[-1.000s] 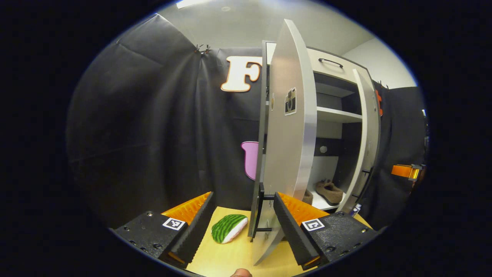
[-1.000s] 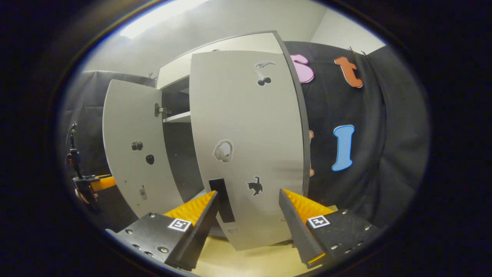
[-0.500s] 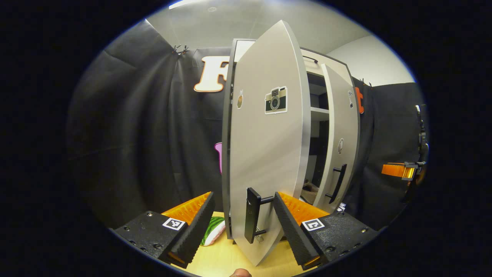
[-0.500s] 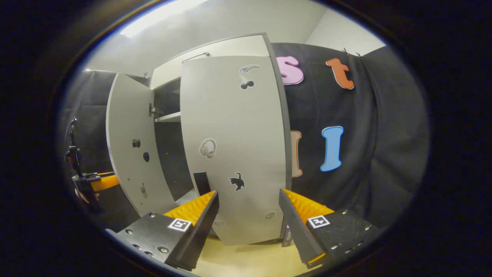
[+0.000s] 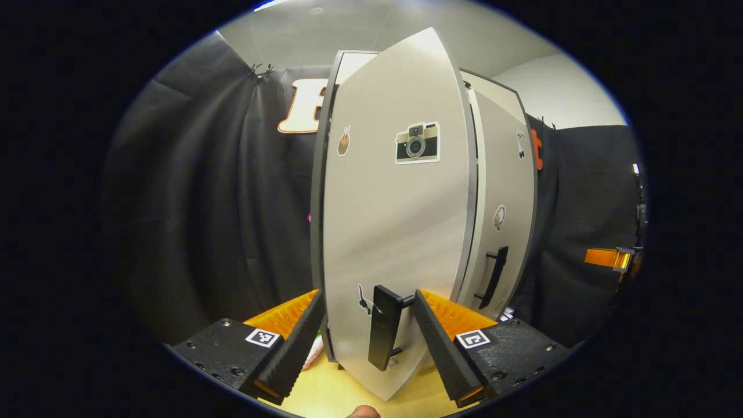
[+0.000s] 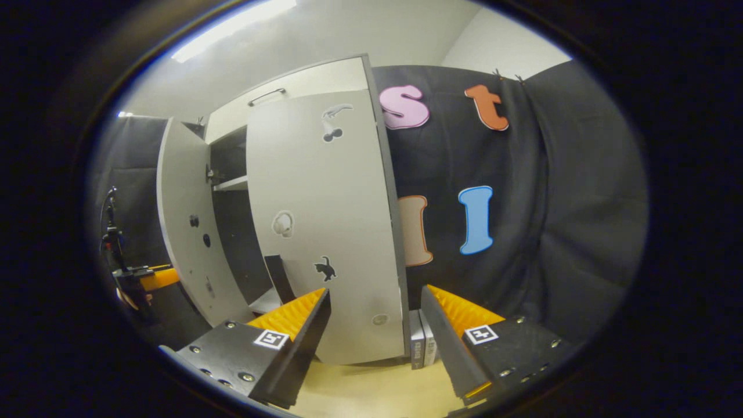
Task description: Grab one shoe with the right hand and put it into the shoe cabinet, grab the other shoe with the left hand and put it into the shoe cabinet; then close the right door with the right hand and the left door with the left hand.
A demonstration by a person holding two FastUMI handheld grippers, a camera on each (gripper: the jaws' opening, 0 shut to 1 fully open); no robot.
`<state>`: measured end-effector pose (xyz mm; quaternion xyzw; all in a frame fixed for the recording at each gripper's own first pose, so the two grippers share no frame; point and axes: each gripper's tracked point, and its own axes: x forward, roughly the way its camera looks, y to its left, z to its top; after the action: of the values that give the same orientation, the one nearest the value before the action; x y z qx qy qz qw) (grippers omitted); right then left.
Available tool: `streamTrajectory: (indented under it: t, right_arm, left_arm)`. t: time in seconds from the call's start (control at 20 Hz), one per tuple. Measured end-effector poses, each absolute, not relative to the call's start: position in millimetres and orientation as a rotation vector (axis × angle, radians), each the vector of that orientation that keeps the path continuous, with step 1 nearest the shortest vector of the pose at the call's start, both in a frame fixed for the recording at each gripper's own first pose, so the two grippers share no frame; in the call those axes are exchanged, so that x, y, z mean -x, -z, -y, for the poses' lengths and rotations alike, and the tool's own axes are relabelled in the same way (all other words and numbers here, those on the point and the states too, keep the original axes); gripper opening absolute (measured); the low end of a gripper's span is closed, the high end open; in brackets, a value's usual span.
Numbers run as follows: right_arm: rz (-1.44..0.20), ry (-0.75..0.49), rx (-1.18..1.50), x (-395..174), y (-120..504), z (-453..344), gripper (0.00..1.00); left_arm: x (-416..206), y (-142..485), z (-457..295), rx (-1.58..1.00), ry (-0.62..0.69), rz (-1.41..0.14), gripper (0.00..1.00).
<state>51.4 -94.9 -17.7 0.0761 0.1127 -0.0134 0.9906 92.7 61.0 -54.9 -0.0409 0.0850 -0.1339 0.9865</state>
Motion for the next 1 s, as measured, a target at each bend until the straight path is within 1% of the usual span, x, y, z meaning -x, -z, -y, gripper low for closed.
streamTrajectory:
  t: [0.1,0.15,0.2,0.25,0.3,0.35,0.4,0.55,0.6,0.65,0.7,0.75,0.8,1.0]
  right_arm:
    - [-0.223,0.027,-0.159,-51.6,17.2,97.8,0.94]
    - [-0.224,0.028,-0.157,-52.6,17.7,100.0,0.94]
    - [-0.225,0.031,-0.156,-52.7,19.0,101.0,0.94]
    - [-0.226,0.031,-0.159,-52.6,19.3,101.9,0.94]
    - [-0.226,0.029,-0.165,-50.9,20.5,102.6,0.94]
    - [-0.224,0.029,-0.17,-50.2,20.4,103.1,0.94]
    - [-0.222,0.032,-0.173,-48.9,20.1,105.5,0.94]
    - [-0.209,0.044,-0.175,-44.9,18.6,113.0,0.94]
    - [-0.206,0.048,-0.175,-43.9,18.9,116.0,0.94]
    - [-0.205,0.052,-0.174,-42.7,18.4,118.9,0.94]
    - [-0.202,0.055,-0.172,-40.9,17.6,121.0,0.94]
    - [-0.199,0.055,-0.169,-39.6,15.5,123.1,0.94]
    - [-0.195,0.055,-0.165,-38.3,13.6,123.9,0.94]
    - [-0.163,0.02,-0.147,-34.0,-3.7,114.9,0.96]
  left_arm:
    - [-95.8,55.4,-40.8,0.097,0.336,-0.168,0.95]
    - [-98.1,51.7,-29.8,0.1,0.36,-0.154,0.9]
    - [-102.9,48.9,-20.7,0.098,0.363,-0.142,0.95]
    - [-107.2,50.4,-11.7,0.09,0.364,-0.137,0.95]
    - [-110.1,53.8,-1.6,0.076,0.362,-0.141,0.9]
    - [-112.4,56.1,7.3,0.062,0.364,-0.144,0.95]
    - [-115.0,57.4,15.9,0.048,0.365,-0.147,0.91]
    - [-118.0,56.6,35.5,0.029,0.37,-0.147,0.91]
    - [-118.6,54.4,39.9,0.022,0.361,-0.14,0.95]
    - [-118.0,52.0,41.5,0.013,0.348,-0.134,0.9]
    - [-116.2,48.7,42.4,0.005,0.337,-0.125,0.95]
    - [-112.5,44.1,43.9,-0.003,0.329,-0.116,0.9]
    - [-109.1,38.5,45.5,-0.008,0.324,-0.102,0.95]
    - [-88.4,8.5,48.6,-0.042,0.296,-0.059,0.95]
